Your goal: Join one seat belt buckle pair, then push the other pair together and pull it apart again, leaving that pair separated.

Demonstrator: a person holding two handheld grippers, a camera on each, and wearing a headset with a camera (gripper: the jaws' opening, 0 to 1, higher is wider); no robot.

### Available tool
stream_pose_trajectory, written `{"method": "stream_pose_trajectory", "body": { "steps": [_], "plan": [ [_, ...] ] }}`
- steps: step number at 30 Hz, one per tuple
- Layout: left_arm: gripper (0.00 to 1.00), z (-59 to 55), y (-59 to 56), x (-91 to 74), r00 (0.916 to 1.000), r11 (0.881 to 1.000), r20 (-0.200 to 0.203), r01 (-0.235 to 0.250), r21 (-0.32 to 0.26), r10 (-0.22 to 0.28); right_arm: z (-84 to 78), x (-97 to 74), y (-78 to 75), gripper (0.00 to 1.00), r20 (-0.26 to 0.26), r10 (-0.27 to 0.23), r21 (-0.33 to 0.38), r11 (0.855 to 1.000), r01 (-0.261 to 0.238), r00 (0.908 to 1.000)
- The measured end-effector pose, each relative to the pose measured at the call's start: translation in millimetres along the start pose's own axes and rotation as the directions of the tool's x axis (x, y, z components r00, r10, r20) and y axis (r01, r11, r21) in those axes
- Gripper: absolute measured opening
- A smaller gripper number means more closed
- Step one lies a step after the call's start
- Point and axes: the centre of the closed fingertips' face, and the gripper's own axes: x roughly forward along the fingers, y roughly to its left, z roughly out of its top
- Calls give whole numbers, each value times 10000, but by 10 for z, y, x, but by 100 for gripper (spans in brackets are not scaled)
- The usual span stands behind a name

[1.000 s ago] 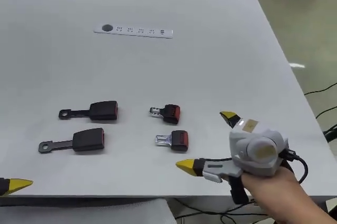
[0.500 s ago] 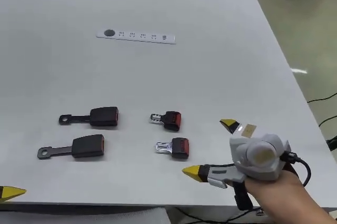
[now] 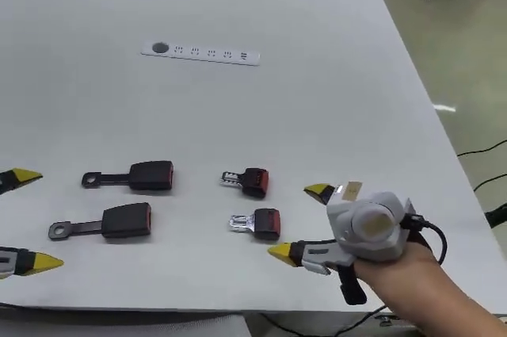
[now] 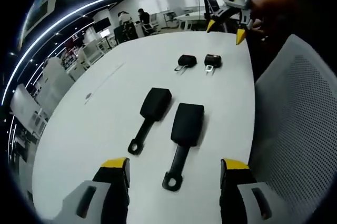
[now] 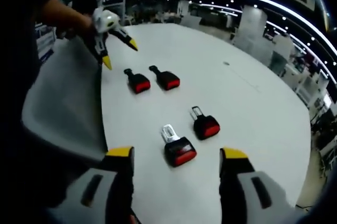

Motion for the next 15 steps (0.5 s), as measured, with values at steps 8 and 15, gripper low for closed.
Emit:
{"method": "stream_pose_trajectory", "body": {
  "steps": [8,15],
  "plan": [
    [56,121,-98,376,9975,9974,-366,612,382,-598,-159,270,31,43,-627,687,-923,9930,-743,9957],
    [52,179,-142,615,9912,9902,-626,1207,698,-1164,-201,466,-15,40,-1287,1232,-1544,9777,-1426,9840]
  ]
}}
